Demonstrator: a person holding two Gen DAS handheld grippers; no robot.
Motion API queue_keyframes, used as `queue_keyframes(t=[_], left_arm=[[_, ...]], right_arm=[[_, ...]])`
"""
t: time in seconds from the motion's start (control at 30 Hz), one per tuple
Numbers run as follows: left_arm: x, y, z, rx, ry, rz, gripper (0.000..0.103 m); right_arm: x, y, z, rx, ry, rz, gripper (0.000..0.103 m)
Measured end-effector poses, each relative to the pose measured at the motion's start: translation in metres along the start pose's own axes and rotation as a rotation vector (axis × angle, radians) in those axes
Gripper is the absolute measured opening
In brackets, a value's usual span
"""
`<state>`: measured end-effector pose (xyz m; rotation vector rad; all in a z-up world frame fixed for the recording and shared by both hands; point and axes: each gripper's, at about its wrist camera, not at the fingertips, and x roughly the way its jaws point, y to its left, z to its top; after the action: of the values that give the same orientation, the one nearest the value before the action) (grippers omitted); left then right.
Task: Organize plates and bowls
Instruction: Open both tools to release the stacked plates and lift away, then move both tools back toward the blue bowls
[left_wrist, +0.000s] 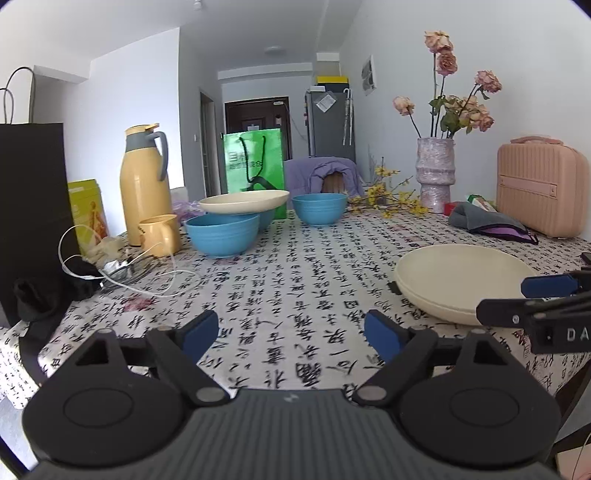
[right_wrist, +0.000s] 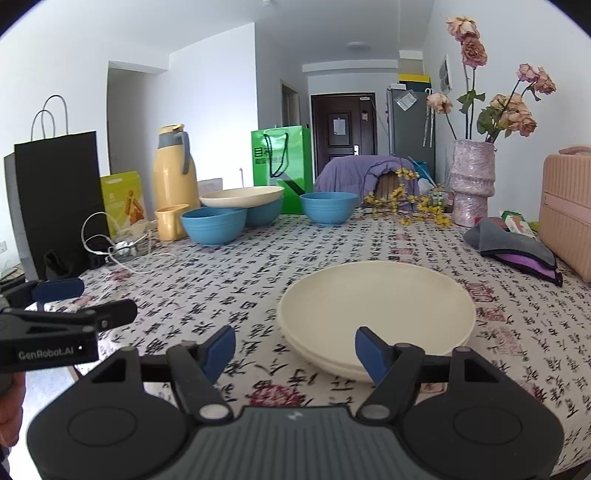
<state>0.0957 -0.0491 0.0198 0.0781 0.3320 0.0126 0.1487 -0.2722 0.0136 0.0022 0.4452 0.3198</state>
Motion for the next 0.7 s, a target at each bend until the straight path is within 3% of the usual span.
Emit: queue_keyframes(t=[0.2, 0.7], left_arm=[[-0.012, 0.016, -0.01, -0.009, -0.018, 0.018, 0.102], [-0.001, 0.04, -0.006, -0.064, 0.015, 0.051, 0.103]], right_arm=[[-0.007, 0.02, -0.013, -0.015, -0.001, 0.022, 0.081], [0.011, 0.04, 0.0, -0.039, 0.008, 0.041, 0.081]])
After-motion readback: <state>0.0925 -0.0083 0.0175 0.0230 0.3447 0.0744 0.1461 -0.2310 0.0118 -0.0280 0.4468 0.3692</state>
